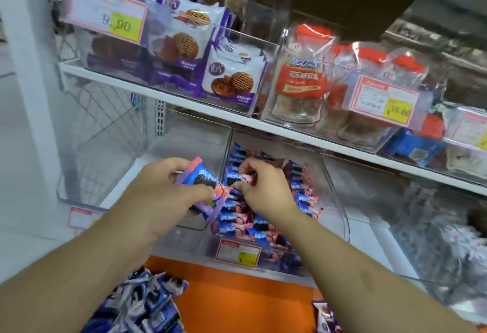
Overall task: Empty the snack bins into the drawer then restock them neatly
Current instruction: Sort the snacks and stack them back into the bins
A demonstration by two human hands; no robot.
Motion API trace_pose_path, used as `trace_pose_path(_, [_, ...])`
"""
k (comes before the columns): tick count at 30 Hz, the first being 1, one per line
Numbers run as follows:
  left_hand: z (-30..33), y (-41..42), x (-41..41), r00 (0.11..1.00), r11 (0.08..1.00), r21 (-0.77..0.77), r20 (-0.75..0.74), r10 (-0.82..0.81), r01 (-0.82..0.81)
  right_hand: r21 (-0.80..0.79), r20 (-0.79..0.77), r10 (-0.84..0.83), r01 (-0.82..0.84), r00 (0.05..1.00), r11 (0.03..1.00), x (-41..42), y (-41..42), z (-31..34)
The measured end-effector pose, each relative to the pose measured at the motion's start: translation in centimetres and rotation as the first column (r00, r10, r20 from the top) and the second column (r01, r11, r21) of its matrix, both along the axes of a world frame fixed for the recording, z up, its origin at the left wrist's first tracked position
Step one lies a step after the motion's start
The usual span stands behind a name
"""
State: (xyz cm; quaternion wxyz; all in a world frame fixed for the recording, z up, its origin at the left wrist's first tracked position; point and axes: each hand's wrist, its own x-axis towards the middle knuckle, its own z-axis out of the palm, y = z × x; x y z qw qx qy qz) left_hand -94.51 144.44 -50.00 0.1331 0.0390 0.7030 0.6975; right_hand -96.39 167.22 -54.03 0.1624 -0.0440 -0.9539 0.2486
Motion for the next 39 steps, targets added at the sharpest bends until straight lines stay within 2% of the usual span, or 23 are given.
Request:
trace_pose_path(5, [-0.1,-0.1,-0.2,1.0,0.999,0.031,0.005,-0.01,0.01,0.2,-0.122,-0.028,0.052,0.992,0.978,-0.9,0.5,-1.7])
trace_pose_path(8, [-0.2,-0.1,0.0,1.0,0.999,0.052,0.028,-0.008,0.006,0.244,-0.074,-0.038,0.055,0.996,0.968,-0.5,0.5,-0.8])
trace_pose_path(9, [-0.2,0.0,0.1,1.0,0.998,0.059,0.029,-0.01,0.008,0.21,-0.06,-0.041,0.053,0.997,0.976,-0.2,0.4,-0.3])
trace_pose_path(10, [-0.2,0.1,0.3,1.0,0.998,0.063,0.027,-0.014,0.012,0.117,-0.046,-0.04,0.046,0.998,0.992,0.4,0.2,0.6])
trace_pose_path(11, [-0.1,0.2,0.4,0.999,0.997,0.07,0.026,-0.019,0.017,-0.061,-0.023,-0.025,0.024,0.999,0.998,1.3,-0.1,1.7])
trace_pose_path(12, [-0.1,0.4,0.6,0.999,0.996,0.083,0.024,-0.026,0.024,-0.288,0.004,0.032,-0.03,0.999,0.957,2.4,-0.5,2.8])
trace_pose_path(13, [0.0,0.6,0.7,0.999,0.995,0.097,0.021,-0.031,0.029,-0.48,-0.006,0.111,-0.1,0.994,0.872,3.6,-0.9,3.8])
trace_pose_path(14, [0.1,0.8,0.9,0.999,0.994,0.107,0.014,-0.032,0.031,-0.583,-0.037,0.184,-0.171,0.982,0.795,4.8,-1.2,4.7])
trace_pose_path(15, [0.1,1.0,1.0,0.999,0.994,0.102,-0.007,-0.035,0.035,-0.6,-0.063,0.244,-0.232,0.968,0.766,5.9,-1.6,5.4])
trace_pose_path(17, [0.2,1.4,1.3,0.996,0.997,0.05,-0.07,-0.057,0.061,-0.52,-0.082,0.295,-0.293,0.952,0.802,7.4,-2.3,5.9])
trace_pose_path(20, [0.1,1.8,1.6,0.984,0.997,-0.046,-0.159,-0.075,0.069,-0.418,-0.074,0.183,-0.197,0.98,0.887,7.4,-2.3,5.5])
trace_pose_path(22, [-0.3,1.9,1.5,0.953,0.969,-0.247,-0.293,-0.077,0.002,-0.341,-0.068,0.068,-0.087,0.995,0.936,6.8,-1.2,4.6])
trace_pose_path(24, [-0.8,1.7,1.4,0.893,0.88,-0.471,-0.42,-0.159,-0.065,-0.23,-0.034,-0.031,0.022,0.999,0.973,6.0,0.0,3.7])
trace_pose_path(26, [-1.3,1.6,1.4,0.856,0.825,-0.563,-0.452,-0.251,-0.056,-0.131,0.001,-0.069,0.068,0.998,0.989,5.2,0.4,2.8])
trace_pose_path(30, [-2.6,1.7,0.9,0.816,0.817,-0.577,-0.462,-0.347,0.021,-0.063,0.009,-0.015,0.016,1.0,0.998,2.9,0.1,0.8])
trace_pose_path(34, [-3.3,1.9,0.5,0.806,0.811,-0.585,-0.476,-0.35,0.007,0.142,-0.075,0.038,-0.027,0.996,0.989,1.2,0.0,-1.3])
trace_pose_path(39, [-3.4,2.1,0.6,0.804,0.819,-0.573,-0.492,-0.333,-0.011,0.158,-0.044,0.051,-0.043,0.998,0.987,1.6,1.0,-1.2])
